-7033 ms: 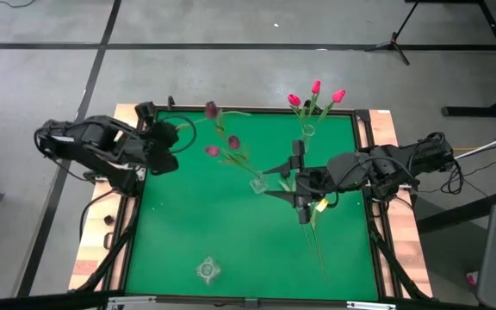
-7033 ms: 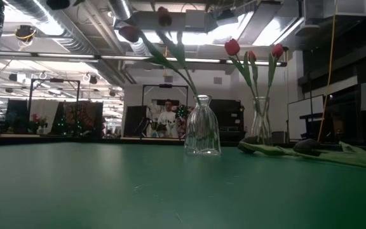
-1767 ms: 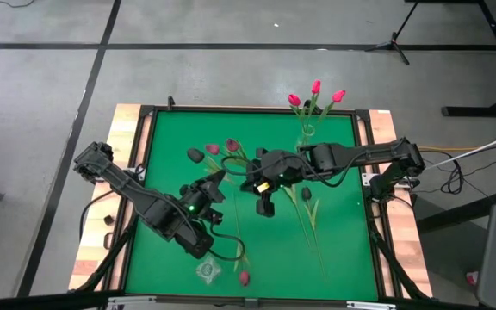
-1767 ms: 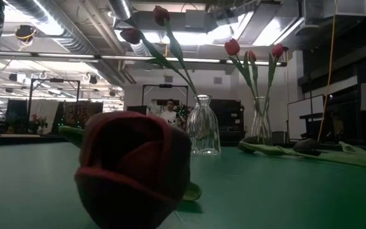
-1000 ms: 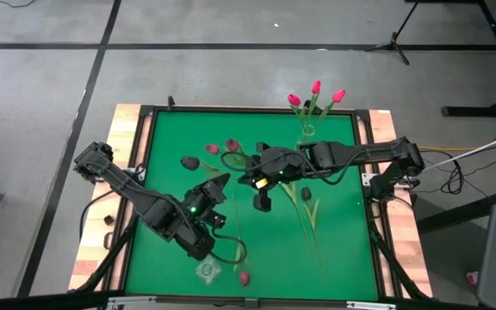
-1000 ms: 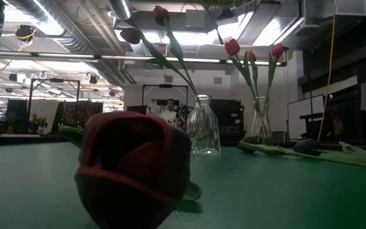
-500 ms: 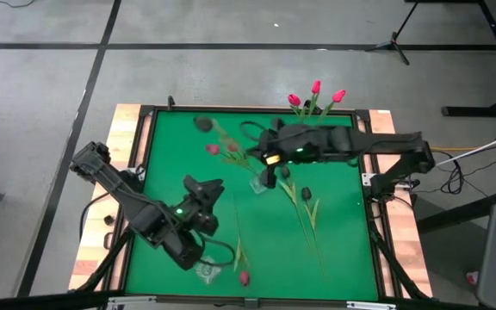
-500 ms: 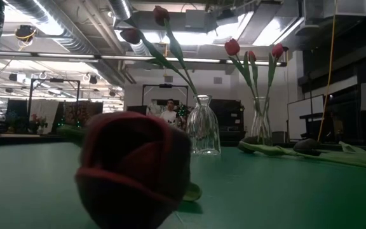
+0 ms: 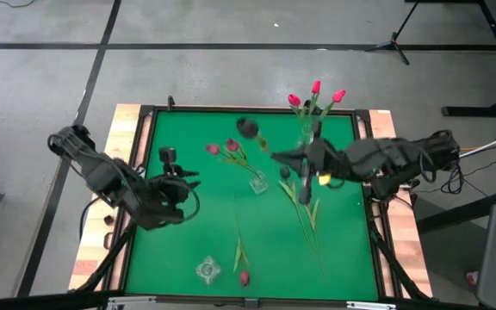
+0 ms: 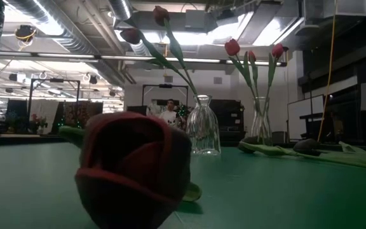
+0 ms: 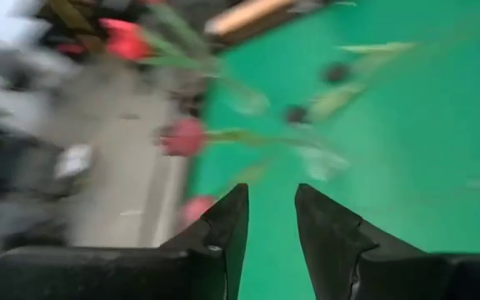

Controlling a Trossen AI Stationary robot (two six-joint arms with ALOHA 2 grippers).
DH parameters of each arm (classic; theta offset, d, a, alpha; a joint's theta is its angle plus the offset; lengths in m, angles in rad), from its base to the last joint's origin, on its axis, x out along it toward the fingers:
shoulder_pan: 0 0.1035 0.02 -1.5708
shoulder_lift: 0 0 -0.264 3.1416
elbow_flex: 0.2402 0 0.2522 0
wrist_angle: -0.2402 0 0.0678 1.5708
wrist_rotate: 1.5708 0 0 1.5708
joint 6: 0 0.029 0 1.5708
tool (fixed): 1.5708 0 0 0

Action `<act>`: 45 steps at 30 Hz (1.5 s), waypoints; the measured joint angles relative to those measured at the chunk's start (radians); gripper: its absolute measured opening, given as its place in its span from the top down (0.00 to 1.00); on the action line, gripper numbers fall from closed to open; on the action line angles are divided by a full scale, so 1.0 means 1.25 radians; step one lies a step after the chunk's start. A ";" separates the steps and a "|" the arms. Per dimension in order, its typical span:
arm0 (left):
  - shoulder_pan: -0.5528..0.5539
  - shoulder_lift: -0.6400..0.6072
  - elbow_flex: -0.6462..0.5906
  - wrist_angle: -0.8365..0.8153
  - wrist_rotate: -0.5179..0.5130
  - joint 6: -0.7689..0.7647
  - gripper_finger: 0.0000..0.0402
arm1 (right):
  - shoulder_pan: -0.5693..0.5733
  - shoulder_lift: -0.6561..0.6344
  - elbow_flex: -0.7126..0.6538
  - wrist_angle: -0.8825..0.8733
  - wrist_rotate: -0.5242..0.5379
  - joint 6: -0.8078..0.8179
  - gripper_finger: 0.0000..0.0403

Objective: Sort flowers into vase by color
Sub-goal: Put the top left black tulip into the bottom transparent vase

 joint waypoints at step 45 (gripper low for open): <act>0.067 -0.680 -0.681 0.665 0.185 -0.062 0.77 | 0.034 0.484 -0.230 1.004 -0.536 0.232 1.00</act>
